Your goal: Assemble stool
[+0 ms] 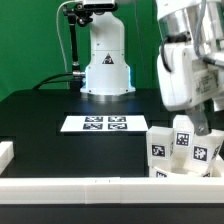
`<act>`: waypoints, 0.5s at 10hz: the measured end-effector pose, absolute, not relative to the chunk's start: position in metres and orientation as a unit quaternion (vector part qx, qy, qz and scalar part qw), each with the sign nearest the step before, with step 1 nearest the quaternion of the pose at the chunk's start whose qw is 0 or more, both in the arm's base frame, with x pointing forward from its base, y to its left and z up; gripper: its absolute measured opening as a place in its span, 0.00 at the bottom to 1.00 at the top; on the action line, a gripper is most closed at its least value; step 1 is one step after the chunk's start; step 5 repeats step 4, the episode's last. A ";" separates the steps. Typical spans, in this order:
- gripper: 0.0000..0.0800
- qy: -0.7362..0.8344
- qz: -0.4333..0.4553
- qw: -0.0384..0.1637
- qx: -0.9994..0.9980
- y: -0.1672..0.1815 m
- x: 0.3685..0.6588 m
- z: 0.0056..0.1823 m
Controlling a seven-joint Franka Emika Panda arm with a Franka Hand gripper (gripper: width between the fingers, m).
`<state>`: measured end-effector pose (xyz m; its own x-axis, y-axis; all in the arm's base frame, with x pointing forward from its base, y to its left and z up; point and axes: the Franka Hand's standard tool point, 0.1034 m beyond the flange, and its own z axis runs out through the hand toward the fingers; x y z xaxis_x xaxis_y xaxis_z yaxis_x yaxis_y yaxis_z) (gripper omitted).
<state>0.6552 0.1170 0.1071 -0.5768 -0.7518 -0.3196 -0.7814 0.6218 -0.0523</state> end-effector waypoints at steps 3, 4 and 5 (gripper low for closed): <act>0.81 0.887 0.047 0.154 -0.432 0.116 0.654 0.103; 0.81 0.887 0.047 0.154 -0.432 0.116 0.654 0.102; 0.81 0.887 0.047 0.154 -0.432 0.116 0.654 0.102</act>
Offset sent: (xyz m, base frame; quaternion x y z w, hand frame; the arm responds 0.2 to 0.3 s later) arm 0.0000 0.0000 0.0000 0.0000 0.0000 0.0000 1.0000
